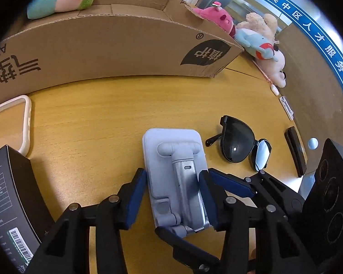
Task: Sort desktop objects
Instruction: 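Grasp the grey phone stand with both grippers, then lift the grey phone stand and carry it over the box with both grippers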
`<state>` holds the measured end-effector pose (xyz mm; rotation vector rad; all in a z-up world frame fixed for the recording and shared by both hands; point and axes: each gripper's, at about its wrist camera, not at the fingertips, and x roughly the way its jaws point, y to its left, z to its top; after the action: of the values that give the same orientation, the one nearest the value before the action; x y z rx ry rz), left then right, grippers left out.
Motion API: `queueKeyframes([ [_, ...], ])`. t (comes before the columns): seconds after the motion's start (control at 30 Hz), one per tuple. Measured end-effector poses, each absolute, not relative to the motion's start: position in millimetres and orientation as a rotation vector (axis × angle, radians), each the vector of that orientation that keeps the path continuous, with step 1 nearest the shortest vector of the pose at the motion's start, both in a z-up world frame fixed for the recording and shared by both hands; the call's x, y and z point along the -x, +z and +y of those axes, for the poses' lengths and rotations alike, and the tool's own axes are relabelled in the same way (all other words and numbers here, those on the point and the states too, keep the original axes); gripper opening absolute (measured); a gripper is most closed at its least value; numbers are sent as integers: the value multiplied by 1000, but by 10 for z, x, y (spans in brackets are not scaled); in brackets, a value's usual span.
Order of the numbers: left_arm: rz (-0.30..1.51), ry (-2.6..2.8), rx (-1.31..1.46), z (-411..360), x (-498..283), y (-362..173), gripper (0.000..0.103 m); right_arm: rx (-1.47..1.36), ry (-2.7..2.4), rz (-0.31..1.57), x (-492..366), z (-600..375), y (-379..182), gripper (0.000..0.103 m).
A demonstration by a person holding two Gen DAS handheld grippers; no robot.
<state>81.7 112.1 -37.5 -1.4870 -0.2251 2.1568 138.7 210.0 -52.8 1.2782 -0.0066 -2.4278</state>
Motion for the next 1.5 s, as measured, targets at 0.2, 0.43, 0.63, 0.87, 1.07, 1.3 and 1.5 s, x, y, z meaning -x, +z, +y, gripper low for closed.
queueKeyframes([
  [0.2,-259,2184,1469,1001,-841,-299,41,-1250,-2435,-67,-1369,2212,-419,50],
  [0.43,-297,2137,1477,981,-791,-317,10,-1311,-2398,-69,-1222,2128,-485,56],
  [0.63,-318,2207,1536,901,-750,-324,33,-1333,-2390,-75,-1231,2116,-508,78],
  [0.87,-234,2253,1563,1001,-777,-363,69,-1309,-2398,43,-1392,1959,-558,101],
  [1.07,-153,2214,1514,1140,-859,-377,53,-1276,-2440,123,-1396,1883,-540,70],
  [1.3,-155,2226,1491,1119,-930,-325,53,-1245,-2457,77,-1404,1906,-512,68],
  [1.5,-154,2298,1380,1070,-923,-20,53,-1165,-2492,59,-1387,1899,-263,68],
])
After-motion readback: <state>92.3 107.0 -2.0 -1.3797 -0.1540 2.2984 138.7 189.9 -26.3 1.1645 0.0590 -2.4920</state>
